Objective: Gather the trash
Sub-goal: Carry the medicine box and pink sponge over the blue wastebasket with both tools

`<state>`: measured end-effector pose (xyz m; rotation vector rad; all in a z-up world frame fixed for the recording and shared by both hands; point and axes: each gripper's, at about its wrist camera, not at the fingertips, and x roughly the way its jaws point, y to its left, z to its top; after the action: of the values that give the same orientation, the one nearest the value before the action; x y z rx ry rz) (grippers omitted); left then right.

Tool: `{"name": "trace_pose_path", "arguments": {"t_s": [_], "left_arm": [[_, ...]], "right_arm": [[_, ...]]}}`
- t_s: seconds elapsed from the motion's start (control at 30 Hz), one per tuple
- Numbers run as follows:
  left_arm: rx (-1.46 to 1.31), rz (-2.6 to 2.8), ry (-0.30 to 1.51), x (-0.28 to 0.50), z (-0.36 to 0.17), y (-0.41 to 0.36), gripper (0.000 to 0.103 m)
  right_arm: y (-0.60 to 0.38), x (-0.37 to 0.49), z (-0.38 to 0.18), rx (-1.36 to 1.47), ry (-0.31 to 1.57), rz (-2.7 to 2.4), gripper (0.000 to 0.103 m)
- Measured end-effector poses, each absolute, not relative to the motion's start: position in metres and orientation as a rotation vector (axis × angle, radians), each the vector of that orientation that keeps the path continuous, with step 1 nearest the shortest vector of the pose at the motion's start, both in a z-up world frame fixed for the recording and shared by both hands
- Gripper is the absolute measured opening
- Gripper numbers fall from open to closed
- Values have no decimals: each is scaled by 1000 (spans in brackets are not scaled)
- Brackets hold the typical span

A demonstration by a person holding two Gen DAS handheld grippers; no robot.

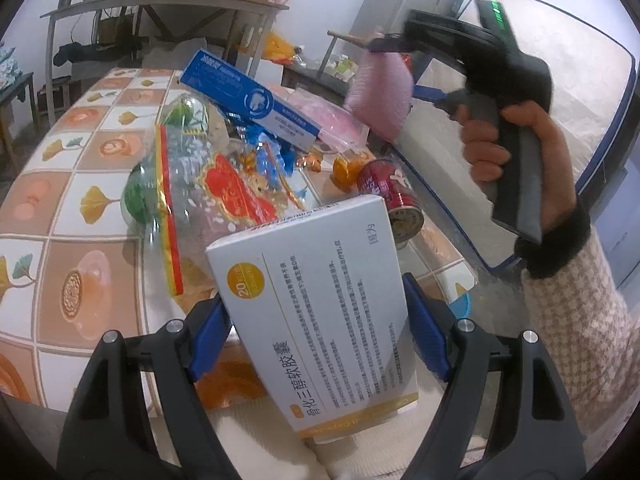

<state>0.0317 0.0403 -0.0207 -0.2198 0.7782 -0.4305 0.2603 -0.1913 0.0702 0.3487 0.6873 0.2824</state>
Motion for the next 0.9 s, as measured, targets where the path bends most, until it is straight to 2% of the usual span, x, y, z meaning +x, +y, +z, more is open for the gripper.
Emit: {"name": "trace_pose_path", "arguments": {"t_s": [0.23,0.53,0.77,0.9], "left_arm": [[-209,-453,730,32,0,32,75],[-134,-630,690,57,37,-33,75],[-79,-828,777,113,50,-140,75],[-48,-922,925,157,39,-224,75]], "right_arm": [[-239,224,88,368,620,269,78],[-352,153,82,421,566,34,78],[-459,95,31,526,593,-236,78],[-512,75,-20,615,660,-347,78]]}}
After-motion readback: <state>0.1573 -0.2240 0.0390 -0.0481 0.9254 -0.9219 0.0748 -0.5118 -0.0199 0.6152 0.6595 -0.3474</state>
